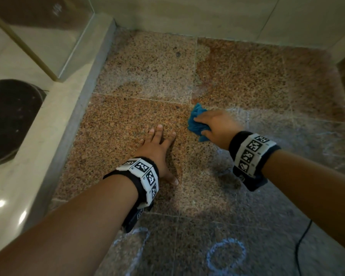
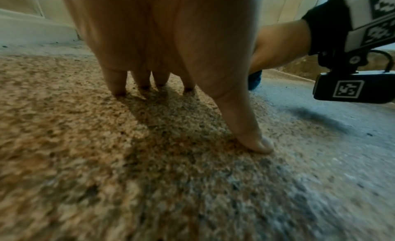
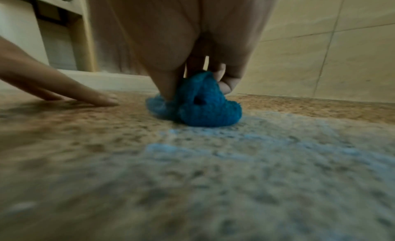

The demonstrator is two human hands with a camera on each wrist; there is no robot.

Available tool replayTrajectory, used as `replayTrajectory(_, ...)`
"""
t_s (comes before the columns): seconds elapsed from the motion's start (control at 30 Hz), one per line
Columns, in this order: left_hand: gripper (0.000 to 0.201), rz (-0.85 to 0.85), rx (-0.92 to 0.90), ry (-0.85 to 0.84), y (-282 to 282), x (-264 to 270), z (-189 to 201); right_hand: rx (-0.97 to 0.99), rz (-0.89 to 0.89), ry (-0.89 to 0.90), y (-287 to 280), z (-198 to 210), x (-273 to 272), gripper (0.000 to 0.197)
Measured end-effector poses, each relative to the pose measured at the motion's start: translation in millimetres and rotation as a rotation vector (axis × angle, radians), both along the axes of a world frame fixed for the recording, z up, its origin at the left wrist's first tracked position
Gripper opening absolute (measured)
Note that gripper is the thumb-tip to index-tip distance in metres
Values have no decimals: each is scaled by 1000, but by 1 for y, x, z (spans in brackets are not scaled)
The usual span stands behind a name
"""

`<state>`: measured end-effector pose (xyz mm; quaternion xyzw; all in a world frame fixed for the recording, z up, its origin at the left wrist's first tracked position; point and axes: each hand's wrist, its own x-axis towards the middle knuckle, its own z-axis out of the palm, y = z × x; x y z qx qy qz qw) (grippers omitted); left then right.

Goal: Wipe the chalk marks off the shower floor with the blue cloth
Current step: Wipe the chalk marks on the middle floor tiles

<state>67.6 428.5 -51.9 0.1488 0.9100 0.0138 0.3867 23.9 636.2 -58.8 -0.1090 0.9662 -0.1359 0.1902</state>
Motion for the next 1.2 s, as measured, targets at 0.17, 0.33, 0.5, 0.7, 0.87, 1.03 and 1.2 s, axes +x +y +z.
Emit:
replayTrajectory(0.17, 138, 3, -11, 1, 0, 0, 0, -27, -400, 115, 44, -12, -23, 36)
replayTrajectory(0.33, 139, 5, -5, 11, 0, -1, -4, 288, -136, -7, 25, -26, 0, 48)
replayTrajectory(0.5, 140, 8, -10, 17, 0, -1, -4, 66, 152, 102, 8, -23, 32, 45)
replayTrajectory(0.7, 140, 8, -15, 18, 0, -1, -5, 42, -311, 138, 58, -11, -3, 41)
replayTrajectory(0.87, 140, 10, -24, 24, 0, -1, -6, -13, 83, 114, 8, -14, 36, 43)
replayTrajectory(1.03, 141, 7, -34, 17, 0, -1, -5, -118, -27, 38, 26, -9, 16, 40)
replayTrajectory(1.2, 140, 3, -49, 10, 0, -1, -5, 186, -470, -20, 106, -12, -30, 41)
